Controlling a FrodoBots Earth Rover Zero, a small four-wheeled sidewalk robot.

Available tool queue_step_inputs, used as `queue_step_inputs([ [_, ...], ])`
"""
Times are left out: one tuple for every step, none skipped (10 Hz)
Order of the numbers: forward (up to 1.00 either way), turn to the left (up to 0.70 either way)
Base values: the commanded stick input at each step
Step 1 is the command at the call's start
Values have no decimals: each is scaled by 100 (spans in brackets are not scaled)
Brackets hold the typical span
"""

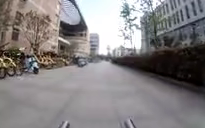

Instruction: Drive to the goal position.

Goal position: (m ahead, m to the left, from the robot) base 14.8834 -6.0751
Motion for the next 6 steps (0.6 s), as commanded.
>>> queue_step_inputs([
  [70,-14],
  [70,-14],
  [70,-14],
  [70,-14],
  [70,-14],
  [70,-14],
])
